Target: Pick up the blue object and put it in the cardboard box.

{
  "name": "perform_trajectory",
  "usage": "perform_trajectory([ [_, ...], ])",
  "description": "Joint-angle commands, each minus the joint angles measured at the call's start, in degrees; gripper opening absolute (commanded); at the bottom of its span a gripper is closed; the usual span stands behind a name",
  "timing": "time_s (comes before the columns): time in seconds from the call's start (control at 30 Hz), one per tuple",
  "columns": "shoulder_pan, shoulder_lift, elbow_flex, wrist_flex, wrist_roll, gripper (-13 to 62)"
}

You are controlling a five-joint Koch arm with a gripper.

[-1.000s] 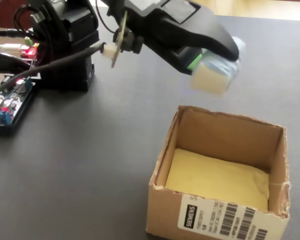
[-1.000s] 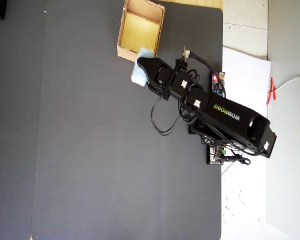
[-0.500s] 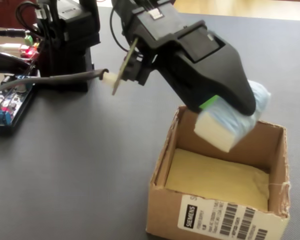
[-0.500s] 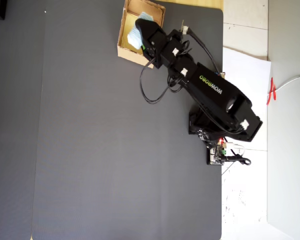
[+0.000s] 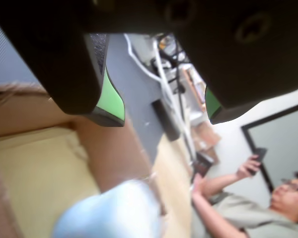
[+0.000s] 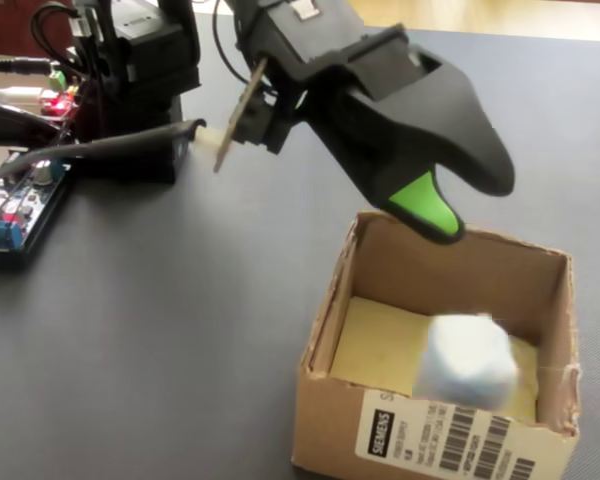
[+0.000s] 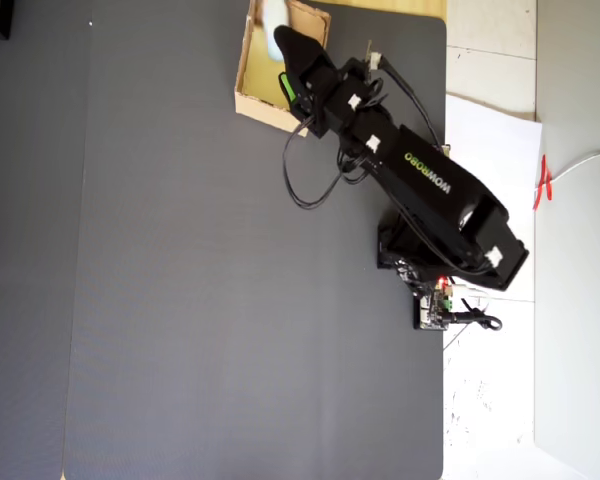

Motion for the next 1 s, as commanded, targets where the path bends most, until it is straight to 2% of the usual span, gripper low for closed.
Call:
perform_trajectory([
  [0.0,-2.1,4.0,-1.0,-1.8,1.8,32.3],
  [0.67,-39.0,24.0,19.6,-4.6,9.7,32.5],
  [0.97,-48.4,30.3,33.3,-5.9,12.7,33.7],
])
